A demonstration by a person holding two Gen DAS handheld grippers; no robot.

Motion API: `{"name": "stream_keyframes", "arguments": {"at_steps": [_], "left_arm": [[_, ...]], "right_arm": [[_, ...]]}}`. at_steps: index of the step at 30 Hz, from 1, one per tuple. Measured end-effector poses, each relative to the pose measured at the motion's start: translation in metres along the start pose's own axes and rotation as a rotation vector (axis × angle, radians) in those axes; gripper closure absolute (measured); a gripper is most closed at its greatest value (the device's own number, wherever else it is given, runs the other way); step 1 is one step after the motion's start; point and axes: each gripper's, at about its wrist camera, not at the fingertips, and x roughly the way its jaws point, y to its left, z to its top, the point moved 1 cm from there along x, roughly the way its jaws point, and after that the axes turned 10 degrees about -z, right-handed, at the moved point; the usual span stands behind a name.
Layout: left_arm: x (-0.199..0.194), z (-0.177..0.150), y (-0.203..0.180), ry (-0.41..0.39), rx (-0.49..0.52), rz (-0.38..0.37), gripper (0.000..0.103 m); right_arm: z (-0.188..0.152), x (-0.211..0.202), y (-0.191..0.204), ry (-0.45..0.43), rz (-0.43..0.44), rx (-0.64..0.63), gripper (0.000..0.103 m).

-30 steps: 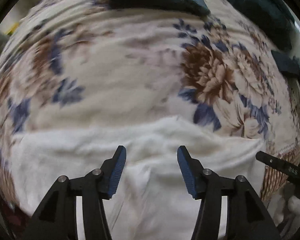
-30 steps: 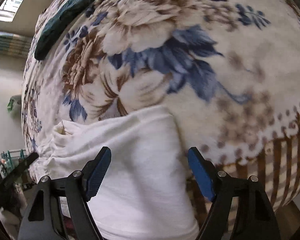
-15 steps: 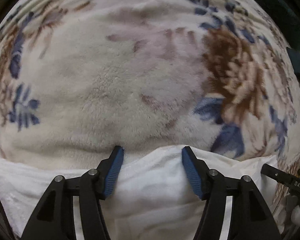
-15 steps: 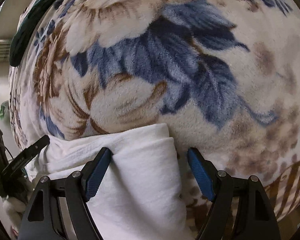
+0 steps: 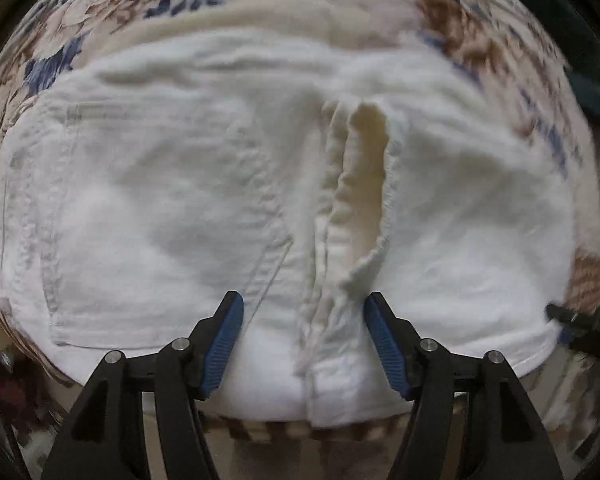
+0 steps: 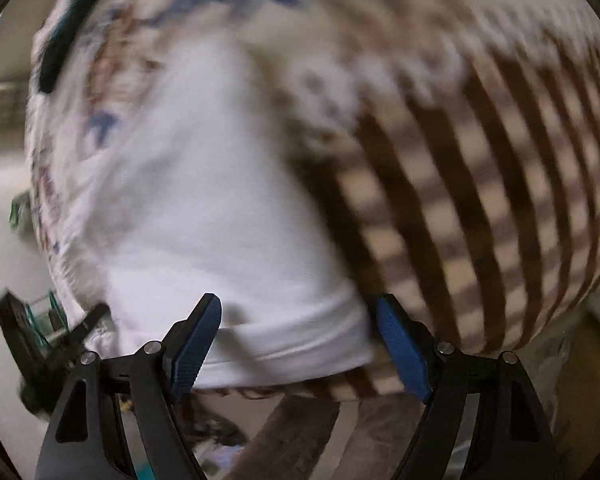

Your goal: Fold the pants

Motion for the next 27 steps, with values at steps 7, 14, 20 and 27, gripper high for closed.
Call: {"name": "stream_keyframes", "arguments": {"at_steps": [7,14,20,27], "left_arm": [[-0.007,0.0,0.003,0.01,0.022,-0.004,0.04],[-0.051,-0.022,0.041,-0.014,-0.028,-0.043,0.039],[-0.119,-0.065,0.129,-0.268,-0.363,-0.235,0.039],[-0.122,-0.121,0.266,-0.503,-0.84,-0.369,0.039]], "right_arm": [[-0.002,0.008,0.005,-0.009,-0.154,-0.074,0.021],[-0.019,-0.003,0.021,0.001,-0.166,-0.059,0.02],[-0.035,-0.028,0.053,-0.085,-0.052,-0.024,0.019],[-0.048,-0.014,0.144,-0.133,-0.025,-0.1,0.019]]}}
